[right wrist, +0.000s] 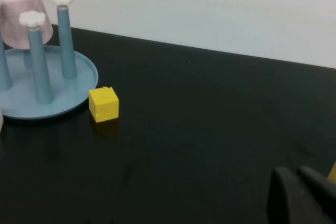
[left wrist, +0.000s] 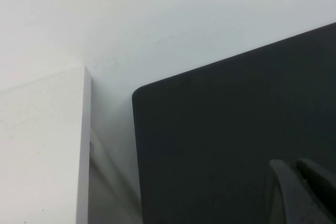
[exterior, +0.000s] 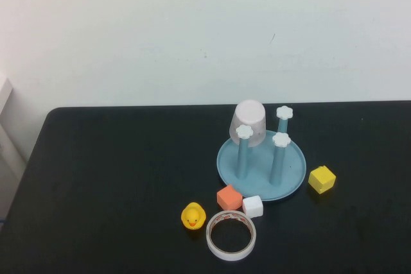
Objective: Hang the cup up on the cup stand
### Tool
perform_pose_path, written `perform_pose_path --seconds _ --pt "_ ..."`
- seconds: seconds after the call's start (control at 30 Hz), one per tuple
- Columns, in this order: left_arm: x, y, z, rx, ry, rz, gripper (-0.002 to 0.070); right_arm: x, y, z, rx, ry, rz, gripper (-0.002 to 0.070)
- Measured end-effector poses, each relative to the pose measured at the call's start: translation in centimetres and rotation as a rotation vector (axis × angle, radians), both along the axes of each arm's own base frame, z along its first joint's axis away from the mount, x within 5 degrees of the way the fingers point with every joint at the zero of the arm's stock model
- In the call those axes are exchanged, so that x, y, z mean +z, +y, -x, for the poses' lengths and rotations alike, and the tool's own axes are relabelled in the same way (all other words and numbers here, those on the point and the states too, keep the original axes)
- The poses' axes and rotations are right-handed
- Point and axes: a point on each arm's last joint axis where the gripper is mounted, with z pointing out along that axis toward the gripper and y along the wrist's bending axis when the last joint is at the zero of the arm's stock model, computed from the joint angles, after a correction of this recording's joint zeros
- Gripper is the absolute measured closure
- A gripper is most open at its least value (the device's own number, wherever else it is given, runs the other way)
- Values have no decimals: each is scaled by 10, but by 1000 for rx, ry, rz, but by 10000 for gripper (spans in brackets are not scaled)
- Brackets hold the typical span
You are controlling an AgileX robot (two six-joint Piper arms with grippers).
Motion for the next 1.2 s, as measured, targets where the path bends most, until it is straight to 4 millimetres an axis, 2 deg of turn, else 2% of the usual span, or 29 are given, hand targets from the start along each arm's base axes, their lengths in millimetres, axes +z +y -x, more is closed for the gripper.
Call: perform_pose_path --seconds 0.3,0.47,0.67,0.8,1.0,1.2 --pt "-1 0 0 -1 2 -2 676 0 0 0 0 0 0 678" --pt "-23 -8 -2 -71 64 -114 676 0 0 0 0 0 0 678" --pt "-25 -26 -6 -135 -124 -162 676 0 0 0 1 0 2 678" --pt "-26 -27 -10 -26 -206 -85 676 0 0 0 1 0 2 678" --pt "-45 -23 -15 151 -183 125 676 0 0 0 1 0 2 678" --pt "-61 -23 -17 176 -125 205 676 0 0 0 1 0 2 678"
